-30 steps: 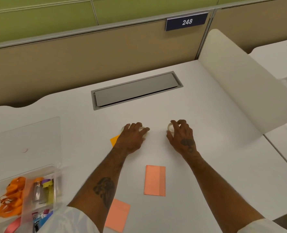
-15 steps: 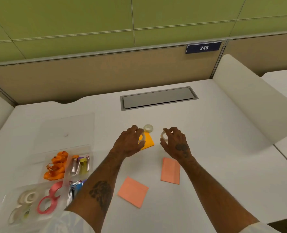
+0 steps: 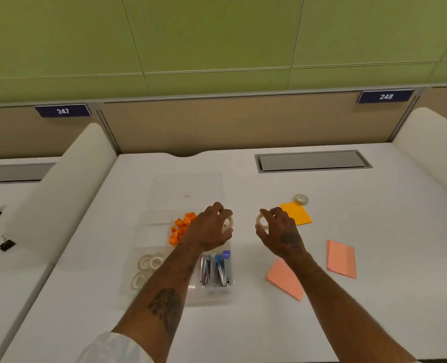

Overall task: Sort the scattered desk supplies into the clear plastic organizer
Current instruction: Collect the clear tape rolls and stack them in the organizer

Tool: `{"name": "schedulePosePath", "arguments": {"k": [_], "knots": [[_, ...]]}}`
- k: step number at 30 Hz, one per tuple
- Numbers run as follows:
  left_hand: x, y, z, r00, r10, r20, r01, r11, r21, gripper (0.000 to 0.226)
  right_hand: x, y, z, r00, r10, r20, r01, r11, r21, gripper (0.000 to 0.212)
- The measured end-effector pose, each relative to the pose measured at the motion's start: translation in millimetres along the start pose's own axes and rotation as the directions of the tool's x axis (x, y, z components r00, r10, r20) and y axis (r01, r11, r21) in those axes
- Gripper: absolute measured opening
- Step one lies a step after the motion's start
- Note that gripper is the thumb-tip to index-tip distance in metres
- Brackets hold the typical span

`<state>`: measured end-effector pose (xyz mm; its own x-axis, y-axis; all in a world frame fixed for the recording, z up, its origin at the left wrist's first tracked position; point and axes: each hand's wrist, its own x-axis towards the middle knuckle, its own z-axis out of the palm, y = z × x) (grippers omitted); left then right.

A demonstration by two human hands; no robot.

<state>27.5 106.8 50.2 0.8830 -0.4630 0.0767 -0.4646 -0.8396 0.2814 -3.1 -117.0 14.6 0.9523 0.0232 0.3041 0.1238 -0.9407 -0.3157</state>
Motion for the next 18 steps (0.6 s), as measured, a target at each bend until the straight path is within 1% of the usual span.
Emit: {"name": "schedulePosePath", "arguments": {"k": [3,5,9,13,18], "knots": [[-34,-35,-15,1.000,-0.026,0.006,0.026,1.000,0.001,0.047,-7,-47,13,0.999,-0.024,0.032,0.024,1.000,0.002,0.047],[-55,-56,-23,1.000,-0.019,0.013,0.019,1.000,0.010,0.048,-10,-76,20,0.997,-0.030,0.068,0.030,1.000,0.011,0.049],[-92,-92,-33,0.999,-0.050,0.010,0.049,0.996,0.080,0.050,-18,-122,31,0.991,-0.069,0.113,0.067,0.998,0.018,0.049],[-120,-119,-35,0.992,-0.123,0.038,0.119,0.988,0.099,0.053,-21,-156,40,0.984,-0.114,0.138,0.111,0.993,0.031,0.046],[-150,-144,-31,0.978,-0.199,0.056,0.192,0.974,0.118,0.054,-15,-180,51,0.973,-0.187,0.137,0.181,0.982,0.052,0.044]]}}
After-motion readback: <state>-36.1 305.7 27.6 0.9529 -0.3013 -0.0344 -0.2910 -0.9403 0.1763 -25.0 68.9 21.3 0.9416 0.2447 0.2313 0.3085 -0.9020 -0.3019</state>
